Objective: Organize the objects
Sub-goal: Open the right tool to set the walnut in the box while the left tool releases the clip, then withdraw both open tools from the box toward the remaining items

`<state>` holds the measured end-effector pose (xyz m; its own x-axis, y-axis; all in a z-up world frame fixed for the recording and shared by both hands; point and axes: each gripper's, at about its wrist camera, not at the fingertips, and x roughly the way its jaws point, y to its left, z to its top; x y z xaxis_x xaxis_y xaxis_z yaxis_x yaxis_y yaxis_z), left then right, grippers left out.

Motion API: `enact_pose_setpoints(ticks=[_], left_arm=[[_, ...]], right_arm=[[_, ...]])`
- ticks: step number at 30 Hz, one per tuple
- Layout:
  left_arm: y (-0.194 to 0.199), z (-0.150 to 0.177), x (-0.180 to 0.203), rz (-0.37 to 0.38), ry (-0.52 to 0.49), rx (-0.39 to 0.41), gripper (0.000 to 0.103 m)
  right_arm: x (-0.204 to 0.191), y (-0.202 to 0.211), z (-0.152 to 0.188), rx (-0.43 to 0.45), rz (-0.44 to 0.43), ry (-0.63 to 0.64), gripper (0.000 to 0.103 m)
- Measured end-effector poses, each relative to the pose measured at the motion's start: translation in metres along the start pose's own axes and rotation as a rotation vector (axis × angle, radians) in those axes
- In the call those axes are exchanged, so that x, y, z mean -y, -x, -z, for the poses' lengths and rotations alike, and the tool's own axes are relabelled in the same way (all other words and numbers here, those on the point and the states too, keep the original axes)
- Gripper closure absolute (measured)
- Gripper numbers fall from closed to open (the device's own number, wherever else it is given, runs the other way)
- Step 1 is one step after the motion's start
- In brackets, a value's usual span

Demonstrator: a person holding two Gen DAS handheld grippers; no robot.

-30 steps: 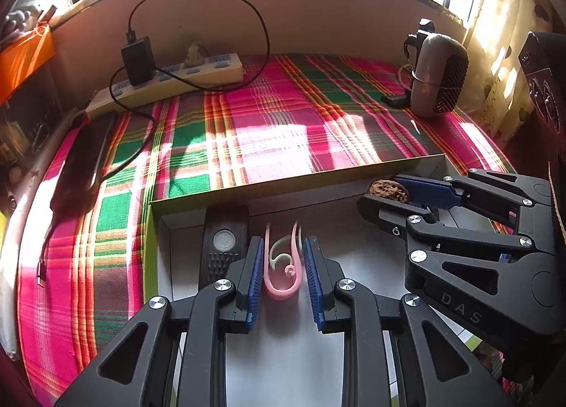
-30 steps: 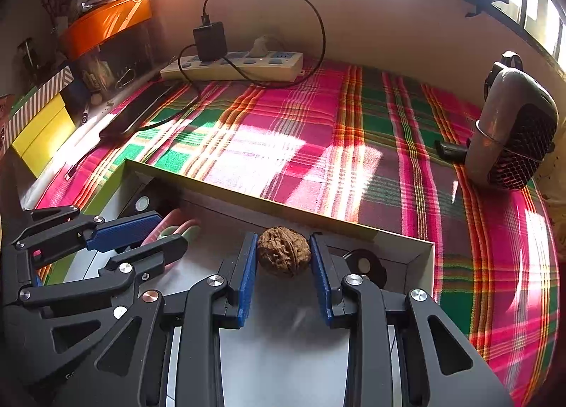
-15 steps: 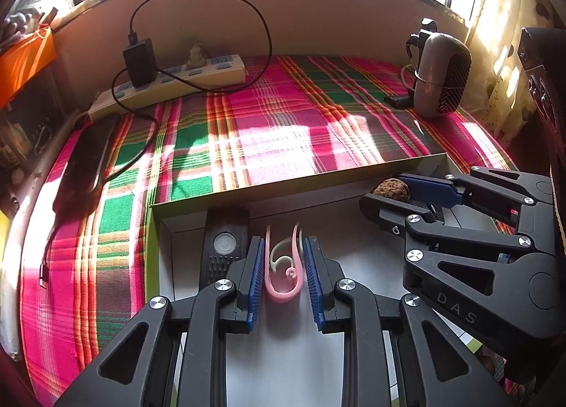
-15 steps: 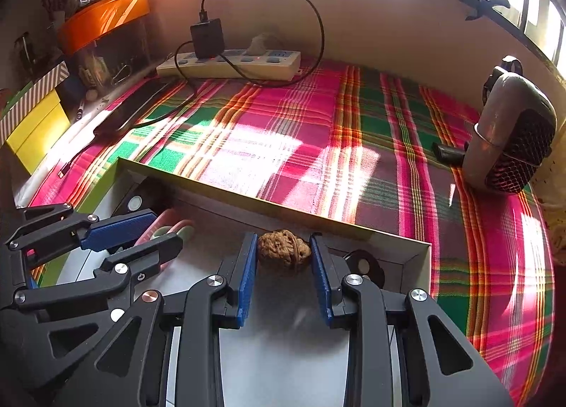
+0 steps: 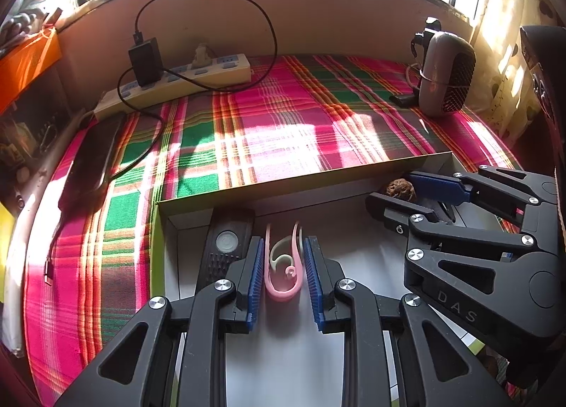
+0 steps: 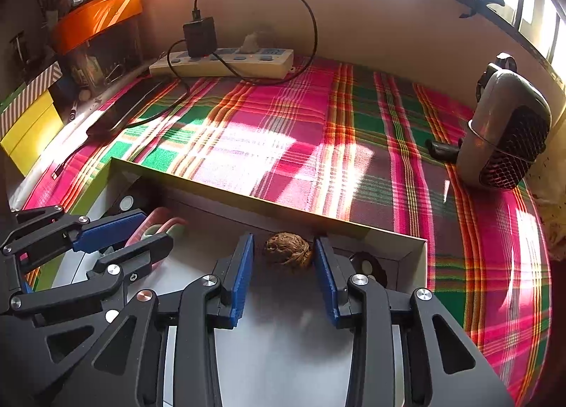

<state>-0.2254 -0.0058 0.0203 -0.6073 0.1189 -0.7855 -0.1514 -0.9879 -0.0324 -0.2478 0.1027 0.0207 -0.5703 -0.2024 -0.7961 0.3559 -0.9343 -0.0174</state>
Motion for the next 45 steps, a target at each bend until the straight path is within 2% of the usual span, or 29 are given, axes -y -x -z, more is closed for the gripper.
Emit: enact_pose_setpoints(ticks=[6,10,27,32,45], left_arm=[[0.004,0.001,-0.002,0.003,0.006,0.007,0.079],[0.009,0.002,-0.002,0.002,0.006,0.015,0.078],[0.053,0.019,0.003,-0.006,0.013,0.081,0.077],[0.071,0.029,0.005,-0.024,0.012,0.113,0.077],[0.104,0.063,0.014,-0.008,0.024,0.15,0.077]], right_arm=[[0.001,0.003,0.001,0.004,0.001,-0.014,0.066],[0.0,0.007,0.002,0.013,-0.006,-0.02,0.05],[-0.007,0.046,0.016,0.075,-0.024,-0.054,0.05],[-0.01,0.063,0.026,0.103,-0.024,-0.068,0.05],[-0.018,0.103,0.061,0.153,-0.024,-0.079,0.05]])
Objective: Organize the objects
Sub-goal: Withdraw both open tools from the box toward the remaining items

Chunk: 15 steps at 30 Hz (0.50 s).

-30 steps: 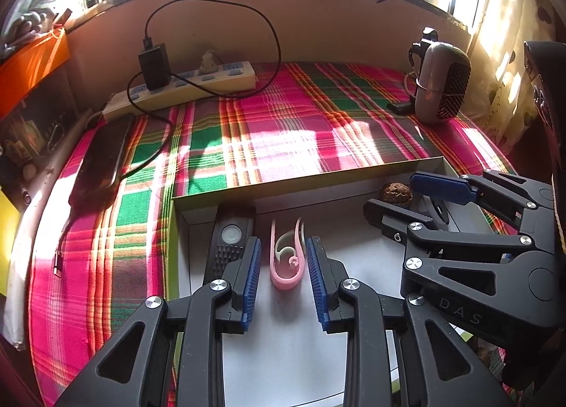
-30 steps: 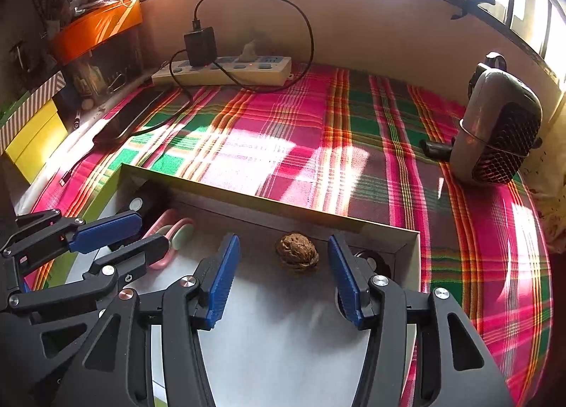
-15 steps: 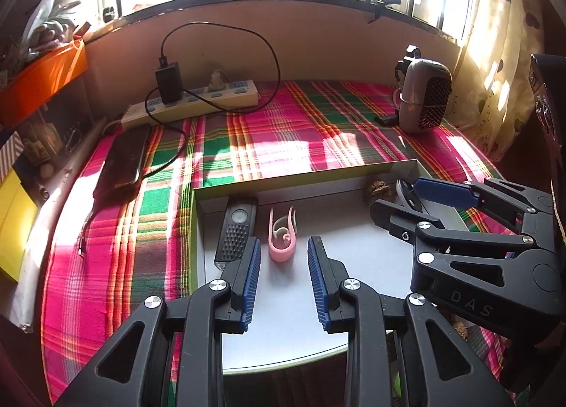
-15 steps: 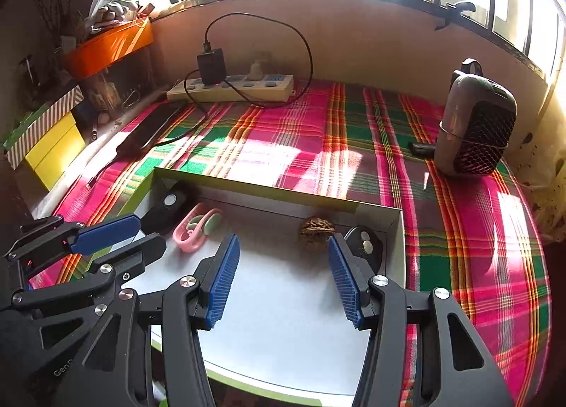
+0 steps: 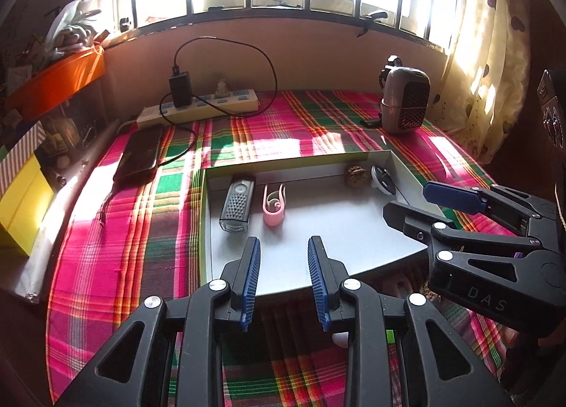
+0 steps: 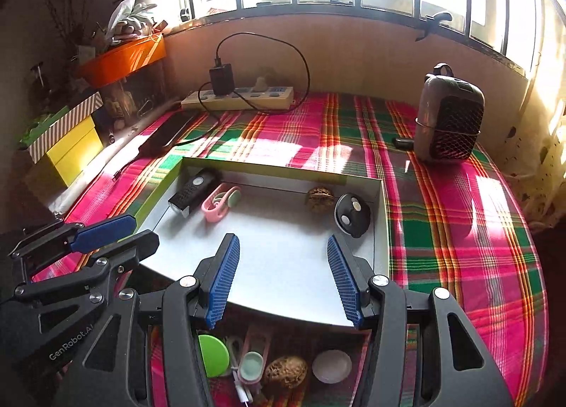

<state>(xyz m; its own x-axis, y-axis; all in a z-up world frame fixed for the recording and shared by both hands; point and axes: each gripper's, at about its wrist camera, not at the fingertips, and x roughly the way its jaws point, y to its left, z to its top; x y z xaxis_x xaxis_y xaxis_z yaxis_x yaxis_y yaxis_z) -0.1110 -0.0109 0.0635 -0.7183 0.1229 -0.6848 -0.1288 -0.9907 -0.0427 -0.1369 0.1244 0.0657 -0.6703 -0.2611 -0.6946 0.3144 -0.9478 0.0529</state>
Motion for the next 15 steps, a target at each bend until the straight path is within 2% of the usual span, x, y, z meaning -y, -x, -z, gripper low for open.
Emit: enact_pose_setpoints(ticks=[6,15], left_arm=[[0.011,0.013,-0.001,0.012,0.013,0.005,0.077],[0.014,0.035,-0.001,0.095,0.025,-0.013,0.076]], right_arm=[[0.0,0.014,0.015,0.014,0.0,-0.018,0.05],[0.015,0.029,0.043,0.016,0.02,-0.074,0.05]])
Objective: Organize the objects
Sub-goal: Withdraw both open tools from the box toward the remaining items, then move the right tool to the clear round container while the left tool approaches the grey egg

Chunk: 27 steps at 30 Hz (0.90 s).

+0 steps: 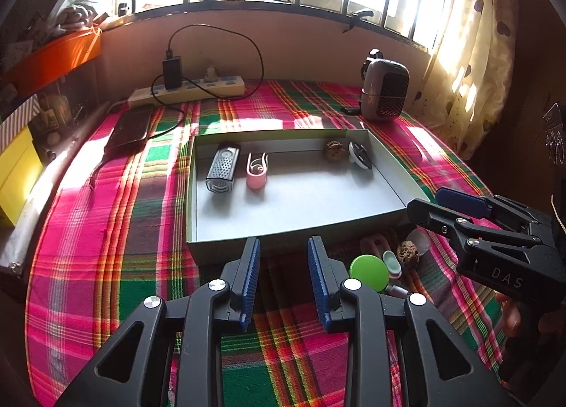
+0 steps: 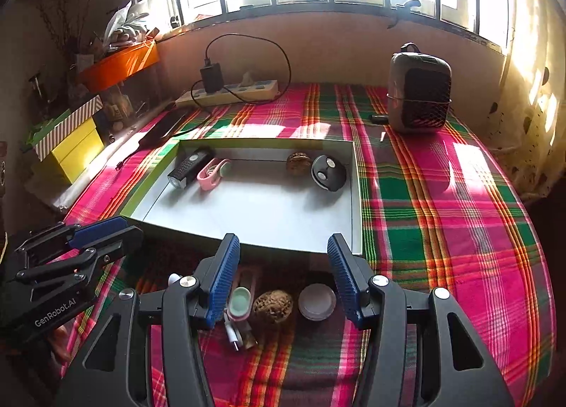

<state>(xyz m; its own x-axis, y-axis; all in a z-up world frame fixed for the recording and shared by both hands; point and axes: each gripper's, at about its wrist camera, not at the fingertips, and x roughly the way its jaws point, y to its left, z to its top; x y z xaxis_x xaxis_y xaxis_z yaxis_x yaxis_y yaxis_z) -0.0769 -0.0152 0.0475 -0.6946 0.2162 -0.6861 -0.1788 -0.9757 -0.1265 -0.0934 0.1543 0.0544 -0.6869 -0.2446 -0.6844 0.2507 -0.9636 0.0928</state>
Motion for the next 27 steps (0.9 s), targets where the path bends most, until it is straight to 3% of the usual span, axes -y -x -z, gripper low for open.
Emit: enact_pose_setpoints(ticks=[16,27], left_arm=[[-0.016,0.019,0.01,0.092,-0.018,-0.062,0.071],[-0.028,0.019,0.017,0.096,-0.038,-0.102,0.07]], right_arm=[[0.042,0.013,0.031,-0.03,0.044,-0.09,0.05],[0.043,0.001,0.037,-0.069,0.029,-0.072,0.05]])
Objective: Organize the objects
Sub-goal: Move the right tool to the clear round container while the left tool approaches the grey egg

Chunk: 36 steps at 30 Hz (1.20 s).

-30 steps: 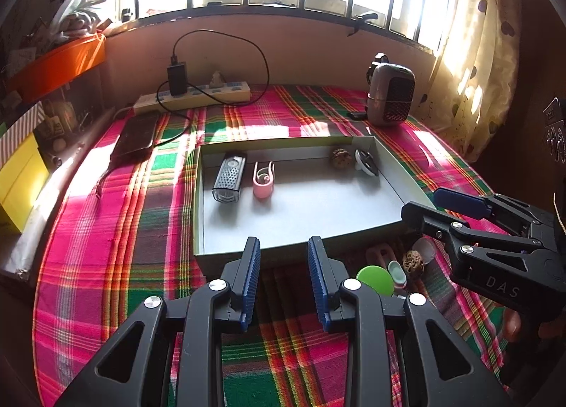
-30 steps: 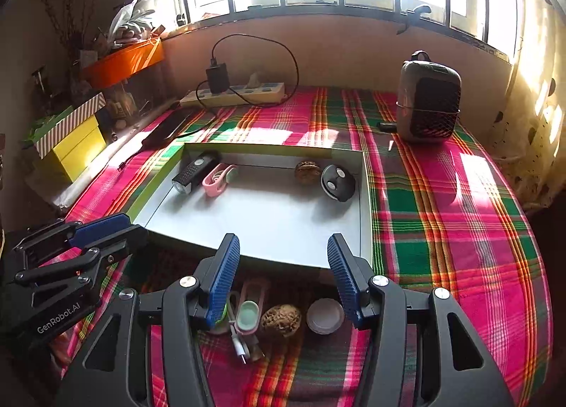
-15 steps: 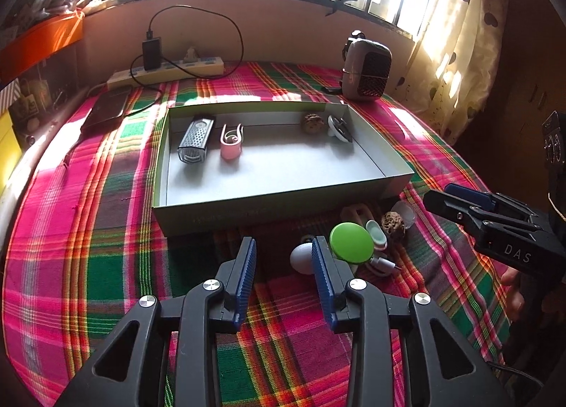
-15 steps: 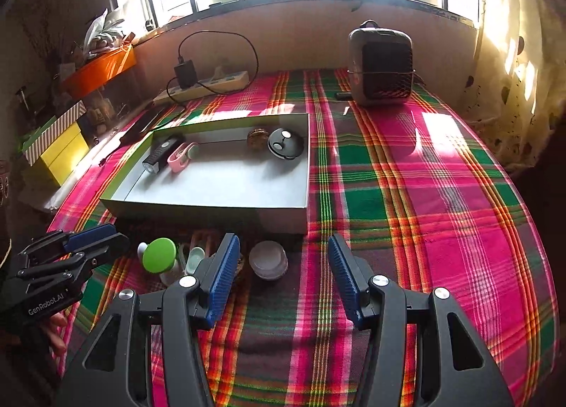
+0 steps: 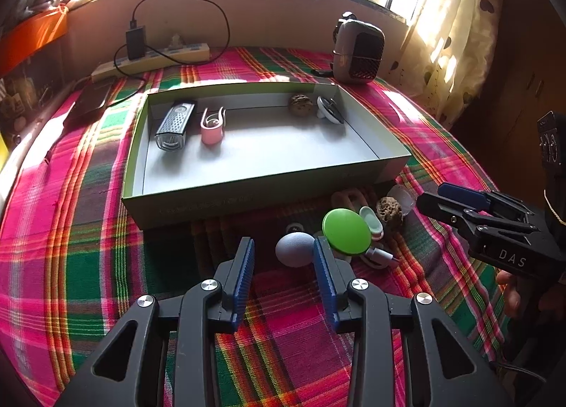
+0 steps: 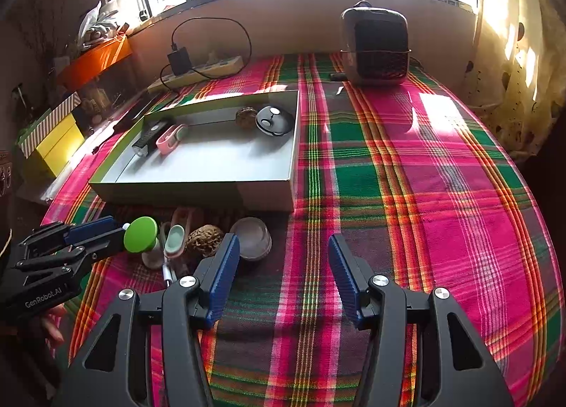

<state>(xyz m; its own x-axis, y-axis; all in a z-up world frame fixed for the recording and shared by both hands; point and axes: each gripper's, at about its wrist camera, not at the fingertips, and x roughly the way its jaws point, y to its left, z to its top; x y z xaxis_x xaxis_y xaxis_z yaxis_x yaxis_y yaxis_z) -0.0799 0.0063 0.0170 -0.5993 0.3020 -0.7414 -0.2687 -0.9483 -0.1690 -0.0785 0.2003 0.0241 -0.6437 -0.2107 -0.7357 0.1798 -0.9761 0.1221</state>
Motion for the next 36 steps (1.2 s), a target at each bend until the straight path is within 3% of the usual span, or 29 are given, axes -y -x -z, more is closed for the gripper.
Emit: enact_pose_setpoints(ticks=[22,36], left_arm=[[-0.019,-0.01,0.005,-0.036,-0.015,-0.029,0.07],[-0.022,-0.015,0.0,-0.044,0.002,-0.024,0.071]], right_arm=[[-0.012,-0.026,-0.003,-0.069,0.009,0.098,0.05],[-0.013,-0.033,-0.008,-0.074,0.071,0.127,0.05]])
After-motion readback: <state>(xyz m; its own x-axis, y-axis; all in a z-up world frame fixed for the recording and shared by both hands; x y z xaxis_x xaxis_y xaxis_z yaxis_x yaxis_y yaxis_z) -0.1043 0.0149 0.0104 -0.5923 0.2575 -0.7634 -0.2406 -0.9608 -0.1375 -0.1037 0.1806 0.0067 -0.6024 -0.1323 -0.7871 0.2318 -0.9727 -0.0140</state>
